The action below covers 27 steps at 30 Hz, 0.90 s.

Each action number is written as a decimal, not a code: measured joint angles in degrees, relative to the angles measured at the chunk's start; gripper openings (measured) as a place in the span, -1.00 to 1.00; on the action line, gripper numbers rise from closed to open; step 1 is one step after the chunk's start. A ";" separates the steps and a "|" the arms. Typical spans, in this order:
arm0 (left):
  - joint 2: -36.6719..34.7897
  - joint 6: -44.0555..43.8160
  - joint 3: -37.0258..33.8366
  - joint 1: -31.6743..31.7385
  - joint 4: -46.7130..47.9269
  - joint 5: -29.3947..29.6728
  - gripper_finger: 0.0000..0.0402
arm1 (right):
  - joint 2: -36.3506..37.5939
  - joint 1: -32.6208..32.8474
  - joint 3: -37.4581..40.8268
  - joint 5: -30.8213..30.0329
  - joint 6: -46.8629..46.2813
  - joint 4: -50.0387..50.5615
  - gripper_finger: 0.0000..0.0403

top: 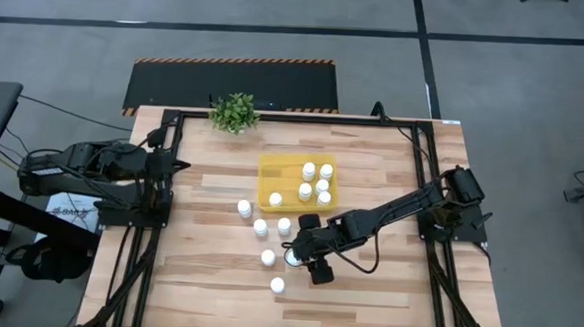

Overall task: Pick and place pill bottles into a basket
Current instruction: Put the white medicine bottle into the yellow bin

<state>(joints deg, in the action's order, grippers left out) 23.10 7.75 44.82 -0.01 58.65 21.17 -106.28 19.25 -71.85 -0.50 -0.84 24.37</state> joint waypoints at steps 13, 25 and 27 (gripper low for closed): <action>-0.01 0.00 0.00 0.00 0.04 0.03 -1.00 | -2.80 0.20 -1.48 0.18 0.93 -1.52 0.19; 0.01 0.00 0.00 0.00 0.99 0.02 -1.00 | -2.80 0.17 -1.70 0.18 1.38 -3.21 0.19; 0.01 0.00 0.00 0.00 1.01 0.02 -1.00 | -2.80 0.17 -1.70 0.18 1.36 -3.15 0.19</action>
<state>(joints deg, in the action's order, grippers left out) 23.11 7.75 44.82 -0.01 59.66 21.19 -109.08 19.42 -73.56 -0.32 0.51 21.22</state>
